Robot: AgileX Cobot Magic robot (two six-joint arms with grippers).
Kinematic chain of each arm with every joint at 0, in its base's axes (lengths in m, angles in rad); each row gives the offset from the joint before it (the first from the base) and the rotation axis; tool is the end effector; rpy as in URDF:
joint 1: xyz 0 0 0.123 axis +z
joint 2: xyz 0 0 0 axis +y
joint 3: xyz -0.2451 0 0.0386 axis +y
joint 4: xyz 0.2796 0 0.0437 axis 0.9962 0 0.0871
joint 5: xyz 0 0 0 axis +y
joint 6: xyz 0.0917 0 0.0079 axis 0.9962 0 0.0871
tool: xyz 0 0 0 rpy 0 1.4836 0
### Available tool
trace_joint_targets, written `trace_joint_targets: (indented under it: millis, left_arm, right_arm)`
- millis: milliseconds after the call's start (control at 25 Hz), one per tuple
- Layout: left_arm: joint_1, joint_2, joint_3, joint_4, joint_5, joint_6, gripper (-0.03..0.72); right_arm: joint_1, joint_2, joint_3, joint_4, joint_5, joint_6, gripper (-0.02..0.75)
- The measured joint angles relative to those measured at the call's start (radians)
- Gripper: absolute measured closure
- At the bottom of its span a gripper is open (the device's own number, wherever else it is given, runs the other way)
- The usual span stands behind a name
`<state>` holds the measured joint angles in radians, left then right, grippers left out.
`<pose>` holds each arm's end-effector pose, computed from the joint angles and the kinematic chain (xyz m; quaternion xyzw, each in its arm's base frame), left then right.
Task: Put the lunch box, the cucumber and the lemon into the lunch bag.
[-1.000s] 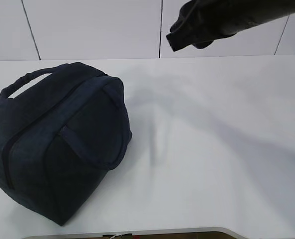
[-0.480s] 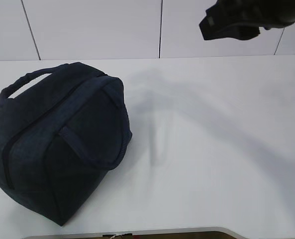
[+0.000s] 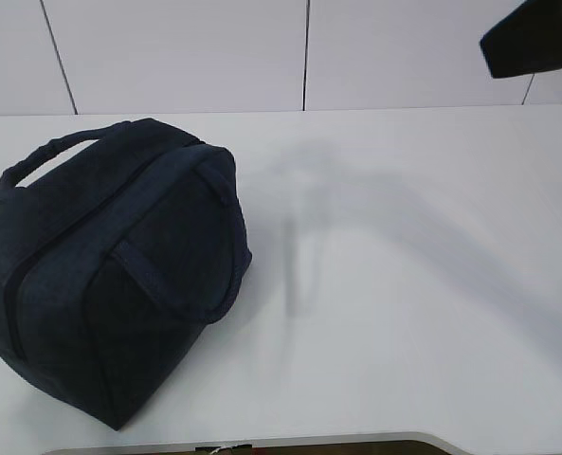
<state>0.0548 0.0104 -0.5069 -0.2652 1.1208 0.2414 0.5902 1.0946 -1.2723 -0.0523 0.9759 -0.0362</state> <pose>0.0589 -0.0185 0.2910 0.0891 0.8572 -0.0582 0.5039 0.2175 0.1409 0.3909 -0.2841 0.8632 0.0891 0.4078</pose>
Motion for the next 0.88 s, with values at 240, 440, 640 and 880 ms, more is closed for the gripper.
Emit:
trace_joint_targets:
  millis: [240, 440, 640, 880]
  left_arm:
    - [0.000, 0.000, 0.000, 0.000, 0.000, 0.000, 0.446]
    - [0.000, 0.000, 0.000, 0.000, 0.000, 0.000, 0.446]
    - [0.000, 0.000, 0.000, 0.000, 0.000, 0.000, 0.446]
    - [0.000, 0.000, 0.000, 0.000, 0.000, 0.000, 0.446]
  right_arm:
    - [0.000, -0.135, 0.075, 0.002, 0.028, -0.008, 0.493]
    - [0.000, -0.273, 0.181, 0.002, 0.040, -0.011, 0.494]
    - [0.000, -0.416, 0.263, 0.002, 0.073, -0.021, 0.493]
    - [0.000, -0.604, 0.325, -0.002, 0.114, -0.027, 0.493]
